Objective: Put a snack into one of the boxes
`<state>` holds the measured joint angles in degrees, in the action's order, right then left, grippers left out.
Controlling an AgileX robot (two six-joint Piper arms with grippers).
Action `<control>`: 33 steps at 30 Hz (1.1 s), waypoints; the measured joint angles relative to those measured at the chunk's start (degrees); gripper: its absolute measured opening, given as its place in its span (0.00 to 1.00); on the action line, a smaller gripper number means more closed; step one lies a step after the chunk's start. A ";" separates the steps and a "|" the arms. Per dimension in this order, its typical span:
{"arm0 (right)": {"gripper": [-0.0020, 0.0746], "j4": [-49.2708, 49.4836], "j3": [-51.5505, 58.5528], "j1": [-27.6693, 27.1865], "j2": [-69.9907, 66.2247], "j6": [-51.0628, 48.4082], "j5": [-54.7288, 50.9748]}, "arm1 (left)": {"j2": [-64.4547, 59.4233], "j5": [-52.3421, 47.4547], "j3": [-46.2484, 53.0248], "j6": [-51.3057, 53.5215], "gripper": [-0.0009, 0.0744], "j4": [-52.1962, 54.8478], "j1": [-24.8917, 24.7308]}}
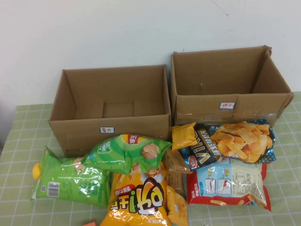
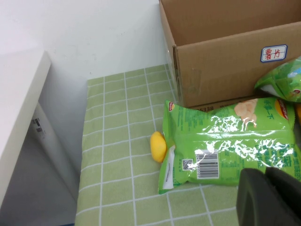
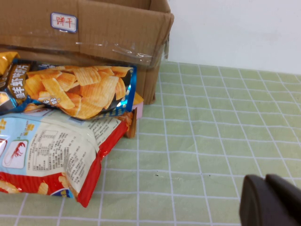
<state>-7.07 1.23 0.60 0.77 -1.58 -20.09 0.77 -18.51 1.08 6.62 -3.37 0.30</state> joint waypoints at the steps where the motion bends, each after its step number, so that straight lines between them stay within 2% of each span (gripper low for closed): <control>1: 0.02 0.00 0.00 0.00 0.00 0.00 0.00 | 0.00 0.11 0.00 0.00 0.01 -0.41 0.00; 4: 0.02 0.00 0.00 0.00 0.00 0.00 0.00 | 0.00 2.00 0.00 -4.95 0.01 -9.04 0.00; 5: 0.02 0.00 0.00 0.00 0.00 0.00 0.00 | 0.00 3.12 0.11 -11.54 0.01 -22.42 0.00; 7: 0.02 0.00 0.00 0.00 0.00 0.00 0.00 | 0.00 4.49 0.11 -17.90 0.01 -36.59 0.00; 10: 0.02 0.00 0.00 0.00 0.00 0.00 0.00 | 0.00 6.07 0.11 -21.03 0.01 -49.98 0.00; 19: 0.02 0.00 0.00 0.00 0.00 0.00 0.00 | 0.00 2.12 0.11 -22.10 0.01 -61.20 0.00; 23: 0.02 0.00 0.00 0.00 0.00 0.00 0.00 | 0.00 0.88 -0.07 -8.62 0.01 -66.08 0.00; 28: 0.02 0.00 0.00 0.00 0.00 0.00 0.00 | -0.16 -3.39 -8.17 18.95 0.01 -68.55 -0.21; 30: 0.02 0.00 0.00 0.00 0.00 0.00 0.00 | -1.23 -5.52 -12.39 25.41 0.01 -66.69 -1.11; 33: 0.02 0.00 0.00 0.00 0.00 0.00 0.00 | -4.45 -9.59 -18.68 29.46 0.01 -58.32 -2.92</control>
<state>-7.07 1.23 0.60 0.77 -1.58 -20.09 -3.68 -28.09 -17.59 36.07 -61.69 -2.62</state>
